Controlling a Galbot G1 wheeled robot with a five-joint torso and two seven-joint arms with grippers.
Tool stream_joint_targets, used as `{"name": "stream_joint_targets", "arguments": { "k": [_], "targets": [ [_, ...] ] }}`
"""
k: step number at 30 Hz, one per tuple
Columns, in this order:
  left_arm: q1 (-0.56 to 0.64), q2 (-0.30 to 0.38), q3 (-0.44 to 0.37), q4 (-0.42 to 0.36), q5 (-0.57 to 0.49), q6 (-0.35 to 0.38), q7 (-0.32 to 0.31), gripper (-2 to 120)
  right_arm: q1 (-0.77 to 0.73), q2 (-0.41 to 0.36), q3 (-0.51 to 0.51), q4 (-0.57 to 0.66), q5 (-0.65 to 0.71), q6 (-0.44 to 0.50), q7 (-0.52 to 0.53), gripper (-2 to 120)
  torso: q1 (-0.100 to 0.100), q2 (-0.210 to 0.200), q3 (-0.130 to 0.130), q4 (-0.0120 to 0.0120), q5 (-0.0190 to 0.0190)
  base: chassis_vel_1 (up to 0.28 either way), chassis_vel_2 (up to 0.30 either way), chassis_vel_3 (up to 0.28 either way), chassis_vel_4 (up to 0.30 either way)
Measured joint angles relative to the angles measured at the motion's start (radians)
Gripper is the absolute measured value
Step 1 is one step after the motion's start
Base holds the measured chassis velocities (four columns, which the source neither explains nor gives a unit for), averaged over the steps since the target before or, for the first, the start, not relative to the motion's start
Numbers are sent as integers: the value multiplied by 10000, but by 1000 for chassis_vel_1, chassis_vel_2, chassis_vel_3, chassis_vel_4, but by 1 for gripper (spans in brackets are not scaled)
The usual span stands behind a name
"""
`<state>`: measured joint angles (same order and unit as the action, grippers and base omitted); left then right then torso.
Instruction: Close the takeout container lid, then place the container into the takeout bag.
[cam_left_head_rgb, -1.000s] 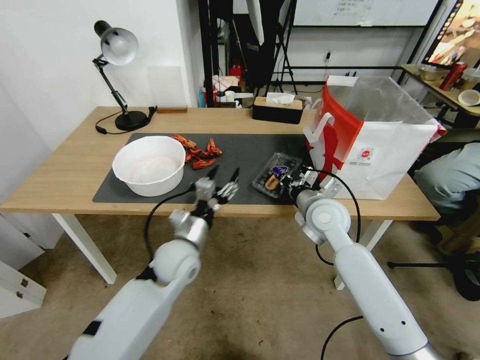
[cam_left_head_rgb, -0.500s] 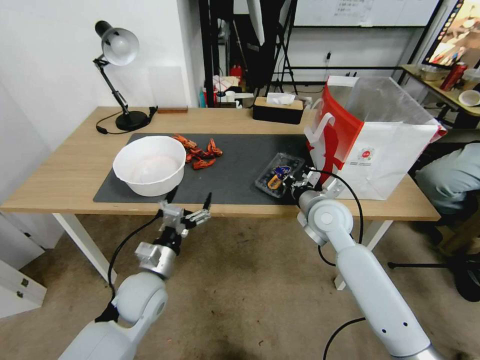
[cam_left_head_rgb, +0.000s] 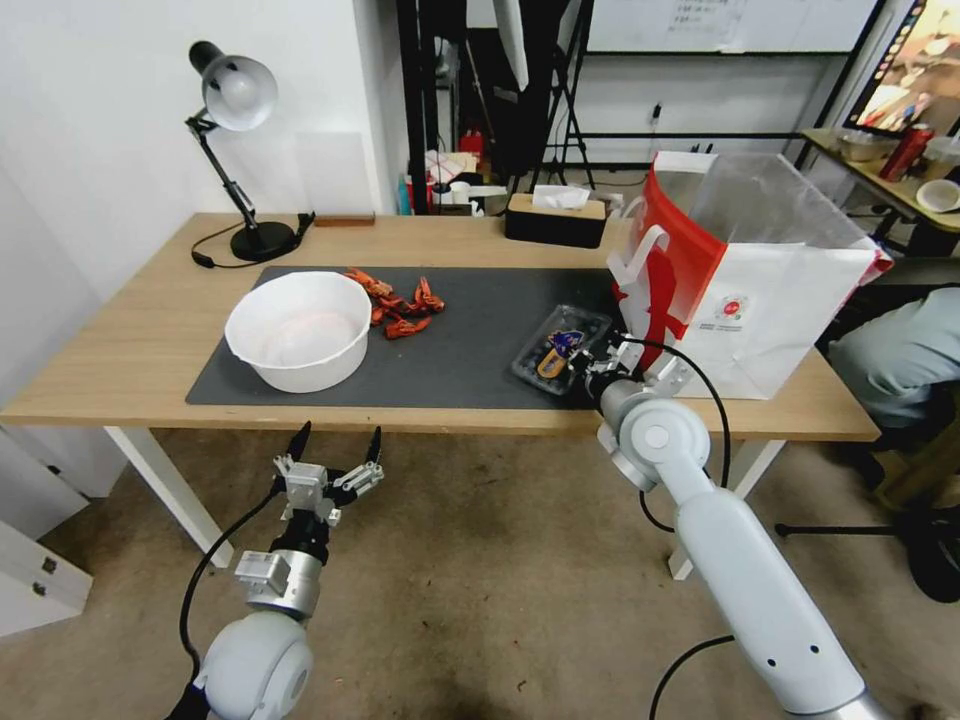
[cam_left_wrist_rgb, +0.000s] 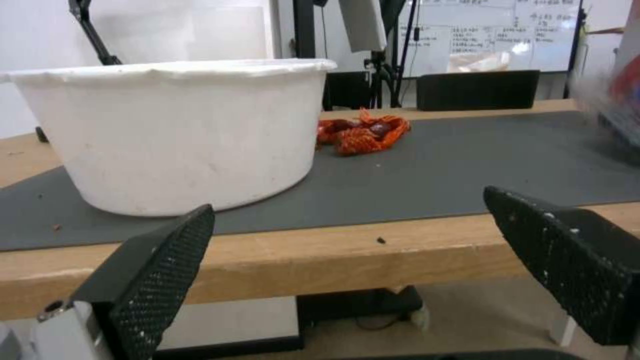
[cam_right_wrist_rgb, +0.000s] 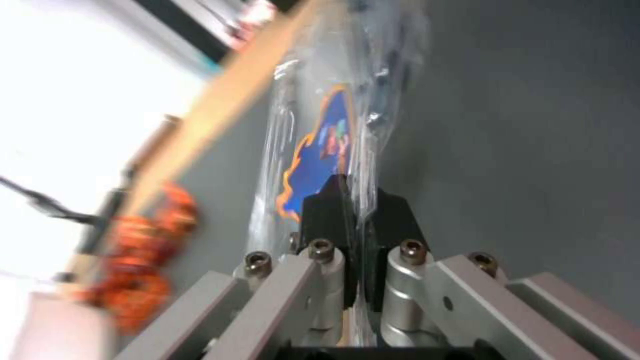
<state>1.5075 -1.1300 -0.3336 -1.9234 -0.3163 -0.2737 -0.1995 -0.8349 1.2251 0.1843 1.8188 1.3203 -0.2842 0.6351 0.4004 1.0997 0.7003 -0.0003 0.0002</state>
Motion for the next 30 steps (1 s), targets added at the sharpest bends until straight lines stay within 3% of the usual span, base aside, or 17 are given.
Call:
{"name": "stream_joint_targets", "arguments": {
  "k": [10, 14, 16, 24, 30],
  "targets": [
    [-48, -128, 20, -93, 114, 33, -52, 100, 811, -626, 238, 1903, 455, -29, -752, 0, -1, 1, -2, 3, -2, 0, 0, 0, 0],
    [-60, -201, 39, -104, 166, 44, -58, 100, 1276, -1023, 529, 2521, -367, -154, -1199, 0, -3, 2, -2, 4, 0, 0, 0, 0, 0],
    [-63, -248, 56, -104, 213, 48, -62, 100, 1564, -1346, 894, 2745, -1397, -256, -1403, 0, -3, 2, -3, 4, -3, 0, 0, 0, 0],
    [-111, -313, 178, -104, 304, 56, -65, 100, 2148, -2434, 2039, 2234, -3681, 25, -1864, 0, -3, 2, -3, 2, 1, 0, 0, 0, 0],
    [-154, -325, 244, -104, 337, 65, -65, 100, 2254, -2808, 2519, 1787, -3850, 147, -1746, 0, -4, 3, -3, 1, 0, 0, 0, 0, 0]
  ]
}}
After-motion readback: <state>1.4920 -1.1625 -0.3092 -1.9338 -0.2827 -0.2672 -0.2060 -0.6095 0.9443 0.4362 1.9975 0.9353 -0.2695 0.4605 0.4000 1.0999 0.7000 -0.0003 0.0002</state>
